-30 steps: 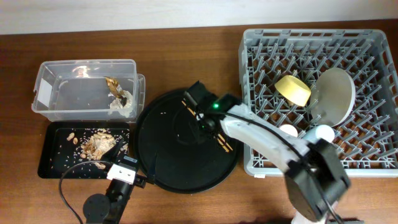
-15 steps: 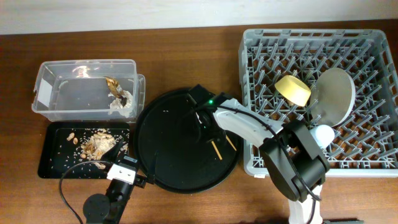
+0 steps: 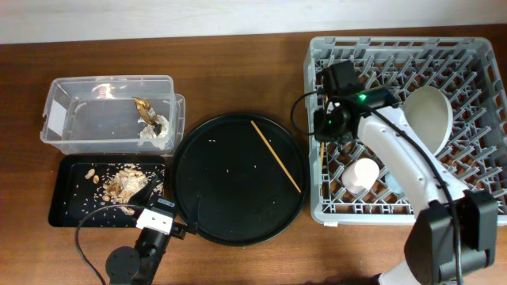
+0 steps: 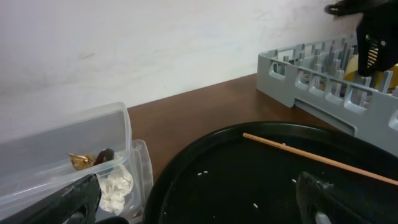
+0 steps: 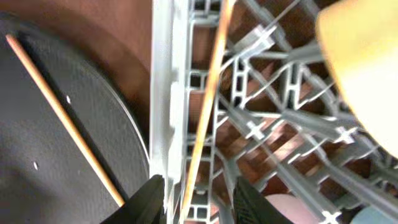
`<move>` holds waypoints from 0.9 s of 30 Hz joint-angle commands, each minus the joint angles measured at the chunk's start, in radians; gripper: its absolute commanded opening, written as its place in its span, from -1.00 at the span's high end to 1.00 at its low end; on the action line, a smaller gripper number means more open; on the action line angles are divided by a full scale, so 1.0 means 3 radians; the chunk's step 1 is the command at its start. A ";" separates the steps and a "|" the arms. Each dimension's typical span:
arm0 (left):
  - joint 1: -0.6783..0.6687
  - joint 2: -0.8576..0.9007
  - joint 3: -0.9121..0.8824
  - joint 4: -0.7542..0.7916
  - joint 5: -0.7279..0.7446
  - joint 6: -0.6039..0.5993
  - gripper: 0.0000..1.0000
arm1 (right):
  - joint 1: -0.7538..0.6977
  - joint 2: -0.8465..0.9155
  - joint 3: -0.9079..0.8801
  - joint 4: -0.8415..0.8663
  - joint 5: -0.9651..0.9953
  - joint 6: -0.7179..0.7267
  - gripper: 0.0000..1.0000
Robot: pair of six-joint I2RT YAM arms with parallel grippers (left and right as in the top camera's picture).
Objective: Sort waste into correct bins and load items into the dishwasher rack
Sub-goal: 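Grasp the second chopstick with the right gripper and place it in the rack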
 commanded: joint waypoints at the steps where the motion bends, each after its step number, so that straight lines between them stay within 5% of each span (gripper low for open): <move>1: 0.0019 -0.0017 -0.0010 -0.0014 0.0047 0.0043 -0.99 | 0.0394 -0.0168 -0.0005 0.0006 -0.0056 -0.0053 0.18; 6: 0.0019 -0.0017 -0.0010 -0.0014 0.0047 0.0042 -0.99 | 0.1058 0.0318 -0.0080 0.0373 0.0022 -0.0029 0.12; 14: 0.0019 -0.0017 -0.0010 -0.0014 0.0047 0.0043 -0.99 | 0.1071 0.1100 -0.0086 0.0530 0.0094 -0.0029 0.24; 16: 0.0019 -0.0017 -0.0010 -0.0014 0.0047 0.0043 -0.99 | 0.1071 0.1143 -0.0151 0.0454 -0.0013 -0.0023 0.92; 17: 0.0019 -0.0017 -0.0010 -0.0014 0.0047 0.0042 -0.99 | 0.1071 0.1129 -0.0142 0.0356 0.0000 0.0067 0.92; 23: 0.0019 -0.0017 -0.0010 -0.0014 0.0047 0.0043 -0.99 | 0.0880 -0.0290 0.0006 0.0300 0.0207 0.0224 0.92; 27: 0.0019 -0.0017 -0.0010 -0.0014 0.0046 0.0043 -0.99 | 0.0345 -0.0622 0.0004 0.0290 0.0515 0.0270 0.92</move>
